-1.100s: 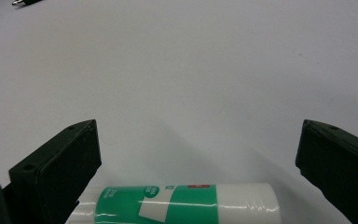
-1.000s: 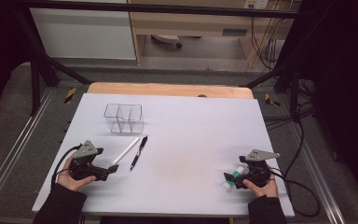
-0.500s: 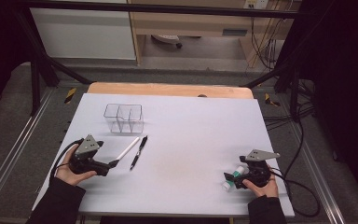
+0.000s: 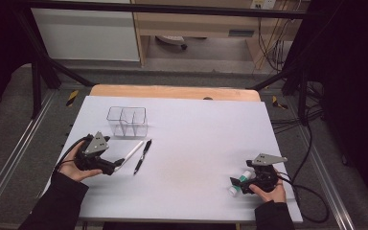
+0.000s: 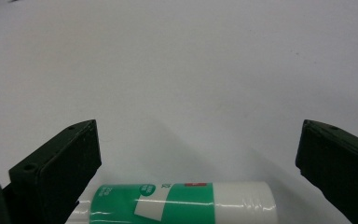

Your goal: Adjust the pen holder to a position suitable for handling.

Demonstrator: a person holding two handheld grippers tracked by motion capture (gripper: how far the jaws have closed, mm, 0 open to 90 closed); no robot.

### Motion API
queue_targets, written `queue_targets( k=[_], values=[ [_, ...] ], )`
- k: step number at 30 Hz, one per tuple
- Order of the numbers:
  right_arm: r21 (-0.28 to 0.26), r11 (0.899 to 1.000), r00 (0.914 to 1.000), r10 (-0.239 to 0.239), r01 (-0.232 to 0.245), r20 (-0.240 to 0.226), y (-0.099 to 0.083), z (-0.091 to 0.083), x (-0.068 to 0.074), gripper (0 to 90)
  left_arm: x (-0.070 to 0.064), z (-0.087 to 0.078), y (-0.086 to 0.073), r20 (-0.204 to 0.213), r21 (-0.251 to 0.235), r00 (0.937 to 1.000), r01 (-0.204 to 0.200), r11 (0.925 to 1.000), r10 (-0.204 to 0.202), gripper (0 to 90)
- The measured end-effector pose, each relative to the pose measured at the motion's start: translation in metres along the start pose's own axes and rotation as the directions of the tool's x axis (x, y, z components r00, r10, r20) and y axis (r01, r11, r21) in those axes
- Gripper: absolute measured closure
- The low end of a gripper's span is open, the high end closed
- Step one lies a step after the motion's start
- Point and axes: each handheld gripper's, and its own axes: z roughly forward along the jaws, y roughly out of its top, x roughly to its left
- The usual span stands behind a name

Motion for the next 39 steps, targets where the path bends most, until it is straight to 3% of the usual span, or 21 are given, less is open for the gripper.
queue_targets(
  k=[5,8,9,10,13,14,16,17,18,19,20,21,26,27,28,31,36,37,38,39],
  values=[
    [0.006,1.000,1.0000,-0.006,0.006,0.005,0.000,0.001,0.000,0.5,0.004,0.003,0.008,-0.018,0.010,0.9980,-0.061,0.9981,0.061,5.1],
    [0.007,1.000,1.0000,-0.005,0.004,0.004,0.000,0.001,0.000,0.5,0.005,0.003,0.012,-0.032,0.012,0.9942,-0.102,0.9947,0.102,5.1],
    [0.006,1.000,1.0000,-0.005,0.005,0.005,0.000,0.001,0.000,0.5,0.006,0.004,0.015,-0.042,0.009,0.9904,-0.132,0.9913,0.132,5.1],
    [0.006,1.000,1.0000,-0.005,0.005,0.005,0.000,0.001,0.000,0.5,0.006,0.004,0.015,-0.042,0.009,0.9904,-0.132,0.9913,0.132,5.1],
    [0.005,1.000,1.0000,-0.005,0.005,0.005,0.000,0.001,0.000,0.5,0.008,0.006,0.020,-0.049,0.014,0.9836,-0.173,0.9848,0.173,5.1],
    [0.006,1.000,1.0000,-0.006,0.006,0.006,0.000,0.001,0.000,0.5,0.010,0.008,0.023,-0.056,0.023,0.9780,-0.200,0.9795,0.201,5.1],
    [0.007,1.000,1.0000,-0.006,0.006,0.007,0.000,0.001,0.000,0.5,0.011,0.009,0.025,-0.058,0.026,0.9761,-0.209,0.9777,0.210,5.2],
    [0.006,1.000,1.0000,-0.006,0.006,0.006,0.000,0.001,0.000,0.5,0.012,0.011,0.028,-0.064,0.040,0.9702,-0.232,0.9720,0.234,5.5],
    [0.006,1.000,1.0000,-0.007,0.007,0.006,0.000,0.001,0.000,0.5,0.012,0.011,0.028,-0.064,0.040,0.9702,-0.232,0.9720,0.234,6.0],
    [0.005,1.000,1.0000,-0.006,0.006,0.007,0.000,0.001,0.000,0.5,0.014,0.014,0.031,-0.069,0.058,0.9635,-0.255,0.9651,0.259,6.3],
    [0.005,1.000,1.0000,-0.006,0.006,0.007,0.000,0.001,0.000,0.5,0.014,0.014,0.031,-0.069,0.058,0.9635,-0.255,0.9651,0.259,6.4],
    [0.006,1.000,1.0000,-0.007,0.007,0.007,0.000,0.001,0.000,0.5,0.015,0.015,0.032,-0.070,0.066,0.9595,-0.269,0.9610,0.273,6.4],
    [0.006,1.000,0.9999,-0.008,0.008,0.008,0.000,0.001,0.000,0.5,0.018,0.021,0.038,-0.076,0.093,0.9324,-0.346,0.9335,0.353,8.9],
    [0.007,1.000,0.9999,-0.007,0.007,0.007,0.000,0.001,0.000,0.5,0.019,0.024,0.040,-0.080,0.103,0.9193,-0.377,0.9205,0.385,10.1],
    [0.007,1.000,0.9999,-0.007,0.007,0.007,0.000,0.001,0.000,0.5,0.019,0.024,0.040,-0.080,0.103,0.9193,-0.377,0.9205,0.385,11.1],
    [0.008,1.000,0.9999,-0.008,0.008,0.009,0.000,0.001,0.000,0.5,0.021,0.029,0.042,-0.082,0.112,0.9036,-0.411,0.9048,0.420,14.5],
    [0.014,1.000,0.9999,-0.008,0.008,0.007,0.000,0.001,0.000,0.5,0.026,0.038,0.046,-0.094,0.142,0.8550,-0.496,0.8569,0.510,20.6],
    [0.014,1.000,0.9999,-0.009,0.009,0.007,0.000,0.001,0.000,0.5,0.027,0.041,0.048,-0.102,0.154,0.8396,-0.516,0.8424,0.533,21.3],
    [0.013,1.000,0.9999,-0.009,0.009,0.007,0.000,0.001,0.000,0.5,0.027,0.041,0.048,-0.102,0.154,0.8396,-0.516,0.8424,0.533,22.6],
    [0.011,1.000,0.9999,-0.008,0.008,0.007,0.000,0.001,0.000,0.5,0.028,0.043,0.049,-0.102,0.148,0.8329,-0.528,0.8363,0.544,23.5]
  ],
)
